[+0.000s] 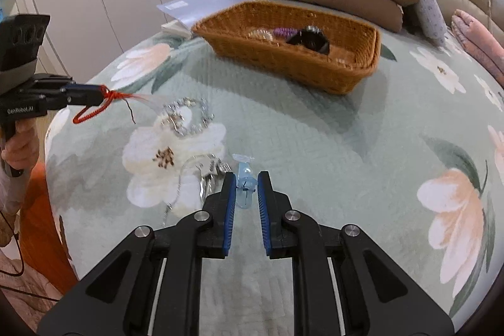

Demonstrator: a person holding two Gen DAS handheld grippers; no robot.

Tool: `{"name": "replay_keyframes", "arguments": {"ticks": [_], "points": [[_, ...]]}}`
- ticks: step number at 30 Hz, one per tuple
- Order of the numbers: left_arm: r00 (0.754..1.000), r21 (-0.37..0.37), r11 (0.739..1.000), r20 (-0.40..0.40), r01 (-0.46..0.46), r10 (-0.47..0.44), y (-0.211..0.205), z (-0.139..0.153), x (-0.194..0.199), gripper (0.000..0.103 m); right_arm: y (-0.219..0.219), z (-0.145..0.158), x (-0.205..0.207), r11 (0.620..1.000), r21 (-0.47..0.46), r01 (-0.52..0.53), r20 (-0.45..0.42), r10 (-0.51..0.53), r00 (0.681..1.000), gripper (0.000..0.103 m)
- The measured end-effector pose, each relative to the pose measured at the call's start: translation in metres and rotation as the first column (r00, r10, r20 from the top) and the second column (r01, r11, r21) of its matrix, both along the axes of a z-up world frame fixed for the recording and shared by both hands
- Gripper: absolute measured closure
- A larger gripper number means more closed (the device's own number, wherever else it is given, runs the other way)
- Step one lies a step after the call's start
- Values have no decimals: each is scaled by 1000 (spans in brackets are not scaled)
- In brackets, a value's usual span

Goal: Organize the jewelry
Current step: 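Carry the keychain and red cord bracelet into the basket and open both tools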

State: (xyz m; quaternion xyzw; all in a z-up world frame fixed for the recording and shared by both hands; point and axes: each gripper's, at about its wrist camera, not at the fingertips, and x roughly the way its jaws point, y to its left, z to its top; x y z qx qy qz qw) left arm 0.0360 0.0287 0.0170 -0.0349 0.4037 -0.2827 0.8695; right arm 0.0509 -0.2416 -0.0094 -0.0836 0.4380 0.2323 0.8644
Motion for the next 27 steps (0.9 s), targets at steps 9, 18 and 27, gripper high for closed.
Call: {"name": "replay_keyframes", "arguments": {"ticks": [9,18,27], "points": [[997,5,1000,70,-9,9,-3,29,24,99,11,37,4,999,39,-16,70,13,997,90],[994,-6,999,100,-51,51,-15,57,108,99,28,89,73,988,131,88,159,-108,981,90],[992,22,992,1,-124,124,-25,19,207,99,49,74,202,955,106,276,58,-283,957,90]]}}
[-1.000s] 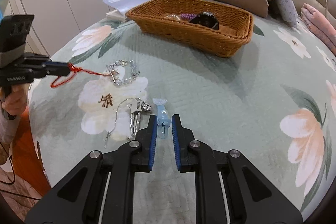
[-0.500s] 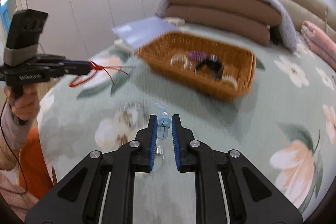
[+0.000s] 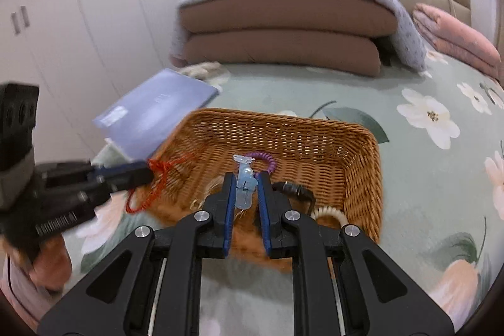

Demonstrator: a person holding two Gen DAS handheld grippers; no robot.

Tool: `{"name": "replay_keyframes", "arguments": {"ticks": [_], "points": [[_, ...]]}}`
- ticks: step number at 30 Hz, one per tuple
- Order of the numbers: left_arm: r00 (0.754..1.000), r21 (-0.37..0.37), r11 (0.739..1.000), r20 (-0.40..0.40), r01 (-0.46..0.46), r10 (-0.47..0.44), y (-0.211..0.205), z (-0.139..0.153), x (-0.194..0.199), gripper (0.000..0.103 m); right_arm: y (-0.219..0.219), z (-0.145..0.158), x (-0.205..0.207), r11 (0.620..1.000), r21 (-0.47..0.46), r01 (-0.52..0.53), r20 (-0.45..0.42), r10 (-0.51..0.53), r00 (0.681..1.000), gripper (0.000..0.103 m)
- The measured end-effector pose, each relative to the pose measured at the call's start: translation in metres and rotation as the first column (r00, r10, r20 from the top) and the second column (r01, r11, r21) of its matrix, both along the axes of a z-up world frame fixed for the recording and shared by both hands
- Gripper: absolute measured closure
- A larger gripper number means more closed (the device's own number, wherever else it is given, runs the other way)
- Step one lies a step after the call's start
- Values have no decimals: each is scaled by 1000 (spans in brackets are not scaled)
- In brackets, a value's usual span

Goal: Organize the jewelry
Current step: 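Carry the keychain and red cord bracelet into the basket and open both tools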

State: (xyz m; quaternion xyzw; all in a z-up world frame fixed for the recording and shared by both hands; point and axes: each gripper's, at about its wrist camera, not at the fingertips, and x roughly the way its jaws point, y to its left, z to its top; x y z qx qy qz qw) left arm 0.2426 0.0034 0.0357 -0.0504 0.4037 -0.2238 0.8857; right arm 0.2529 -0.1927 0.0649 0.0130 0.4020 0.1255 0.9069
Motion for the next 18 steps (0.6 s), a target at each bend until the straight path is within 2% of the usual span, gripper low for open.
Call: {"name": "replay_keyframes", "arguments": {"ticks": [5,10,15,18], "points": [[999,27,999,-40,-17,18,-6,-31,27,99,11,-26,50,999,-16,35,-80,-36,996,90],[998,30,1000,-59,-8,9,-12,-48,33,99,15,-46,70,999,-12,47,-133,-48,990,90],[997,24,1000,-75,-1,3,-11,-53,33,98,9,-55,59,999,33,34,-145,-29,989,90],[996,15,1000,-91,9,-8,-10,-52,33,93,3,-53,51,995,96,23,-153,-8,988,89]]}}
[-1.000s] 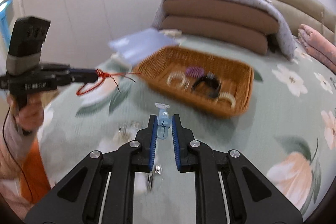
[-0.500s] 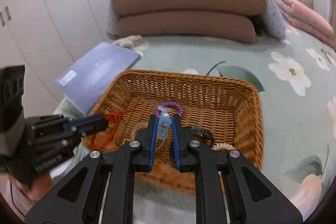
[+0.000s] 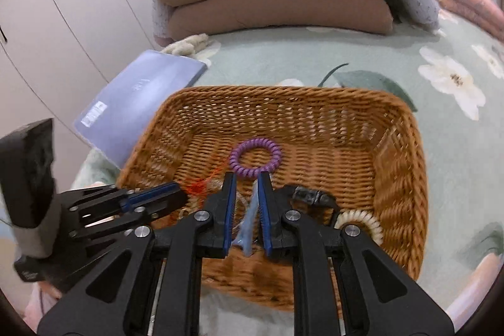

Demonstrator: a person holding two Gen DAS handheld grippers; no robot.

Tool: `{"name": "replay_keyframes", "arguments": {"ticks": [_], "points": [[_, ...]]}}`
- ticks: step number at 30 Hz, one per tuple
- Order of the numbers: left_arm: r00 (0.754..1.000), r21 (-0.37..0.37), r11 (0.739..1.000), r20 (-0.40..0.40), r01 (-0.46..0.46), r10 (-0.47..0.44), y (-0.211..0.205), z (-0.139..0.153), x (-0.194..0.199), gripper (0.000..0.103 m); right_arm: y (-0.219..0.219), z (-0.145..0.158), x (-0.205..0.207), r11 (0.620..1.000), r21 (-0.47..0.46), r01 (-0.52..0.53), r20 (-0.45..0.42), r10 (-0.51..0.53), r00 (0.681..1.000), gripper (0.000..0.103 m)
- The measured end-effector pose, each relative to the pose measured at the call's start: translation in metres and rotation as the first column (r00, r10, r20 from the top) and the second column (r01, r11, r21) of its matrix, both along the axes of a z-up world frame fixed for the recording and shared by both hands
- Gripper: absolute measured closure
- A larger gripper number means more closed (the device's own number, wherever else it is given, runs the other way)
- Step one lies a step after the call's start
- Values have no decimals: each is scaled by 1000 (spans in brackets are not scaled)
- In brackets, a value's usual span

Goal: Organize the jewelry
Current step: 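Carry the keychain and red cord bracelet into the basket and open both tools, then grasp the silver key charm with the right tool while the left tool grasps the silver bead bracelet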

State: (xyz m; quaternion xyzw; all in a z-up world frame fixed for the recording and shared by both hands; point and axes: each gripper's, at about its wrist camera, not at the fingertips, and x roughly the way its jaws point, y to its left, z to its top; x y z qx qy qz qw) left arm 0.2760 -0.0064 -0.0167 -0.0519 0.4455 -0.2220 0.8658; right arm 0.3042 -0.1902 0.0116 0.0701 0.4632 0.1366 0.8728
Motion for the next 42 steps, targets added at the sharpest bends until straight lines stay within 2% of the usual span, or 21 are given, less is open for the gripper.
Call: {"name": "replay_keyframes", "arguments": {"ticks": [2,4,6,8,10,12,17,23,30,34,36,42], "points": [[1000,0,1000,-2,3,-3,1,3,-2,86,-3,2,-6,1000,22,-3,-6,3,1000,86],[1000,-2,1000,11,1,-1,3,8,-9,55,-6,5,-16,999,46,-13,-2,13,1000,82],[999,-21,1000,39,-1,2,9,16,-21,46,-10,8,-30,994,106,-27,9,27,1000,70],[999,-50,999,46,16,-13,14,23,-33,46,-16,14,-45,986,162,-39,20,36,999,36],[998,-64,998,63,27,-23,19,30,-47,46,-21,21,-64,981,191,-41,43,33,998,35],[995,-64,997,91,38,-32,24,38,-65,46,-23,27,-81,982,181,-50,44,43,998,35],[989,-52,996,133,67,-59,33,52,-108,46,-25,42,-136,999,23,-22,87,20,996,24],[983,-38,993,151,108,-102,39,58,-147,46,-31,41,-195,998,-59,-31,74,35,997,24],[980,2,990,141,140,-139,39,50,-179,46,-31,13,-248,976,-208,-68,31,76,997,24],[980,55,986,119,155,-160,35,44,-182,46,-25,-9,-265,970,-216,-110,-9,111,994,35],[980,66,984,107,163,-169,33,41,-182,46,-21,-18,-271,969,-219,-117,-14,117,993,38],[975,77,973,31,219,-222,20,20,-165,46,-11,-39,-277,967,-209,-147,-42,141,989,55]]}}
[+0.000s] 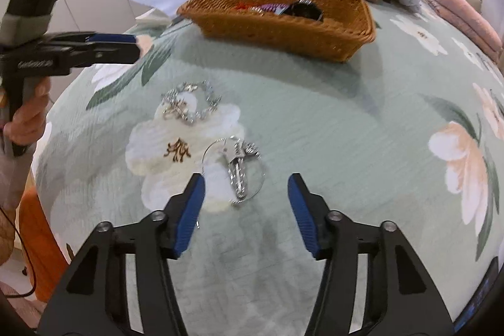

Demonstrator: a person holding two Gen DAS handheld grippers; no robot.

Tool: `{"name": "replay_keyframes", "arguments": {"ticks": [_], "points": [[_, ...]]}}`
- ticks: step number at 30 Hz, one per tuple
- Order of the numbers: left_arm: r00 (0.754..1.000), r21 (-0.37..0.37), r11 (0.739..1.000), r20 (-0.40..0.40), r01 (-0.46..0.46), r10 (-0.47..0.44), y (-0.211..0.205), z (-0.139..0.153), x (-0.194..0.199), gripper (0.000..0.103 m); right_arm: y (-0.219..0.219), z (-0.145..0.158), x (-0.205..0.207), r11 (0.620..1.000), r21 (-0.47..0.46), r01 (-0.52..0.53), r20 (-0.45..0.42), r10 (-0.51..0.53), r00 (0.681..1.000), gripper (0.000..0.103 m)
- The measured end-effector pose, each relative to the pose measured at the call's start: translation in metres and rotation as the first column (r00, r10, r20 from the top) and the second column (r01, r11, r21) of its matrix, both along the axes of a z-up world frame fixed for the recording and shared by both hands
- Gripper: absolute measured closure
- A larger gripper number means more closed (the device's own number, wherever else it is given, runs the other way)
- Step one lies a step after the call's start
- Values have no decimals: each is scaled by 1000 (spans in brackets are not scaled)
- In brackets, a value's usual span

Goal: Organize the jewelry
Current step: 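Grasp the silver key charm with the right tool while the left tool grasps the silver bead bracelet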

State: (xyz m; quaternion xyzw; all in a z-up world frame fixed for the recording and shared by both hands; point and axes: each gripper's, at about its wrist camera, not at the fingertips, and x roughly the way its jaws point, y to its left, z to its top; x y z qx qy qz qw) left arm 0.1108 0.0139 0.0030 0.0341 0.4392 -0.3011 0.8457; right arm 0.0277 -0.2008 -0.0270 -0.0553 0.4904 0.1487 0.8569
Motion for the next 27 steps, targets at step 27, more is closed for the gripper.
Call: {"name": "replay_keyframes", "arguments": {"ticks": [27], "points": [[995,105,992,-82,71,-63,-47,-57,38,60,45,-33,38,990,-100,-96,-10,96,995,81]]}}
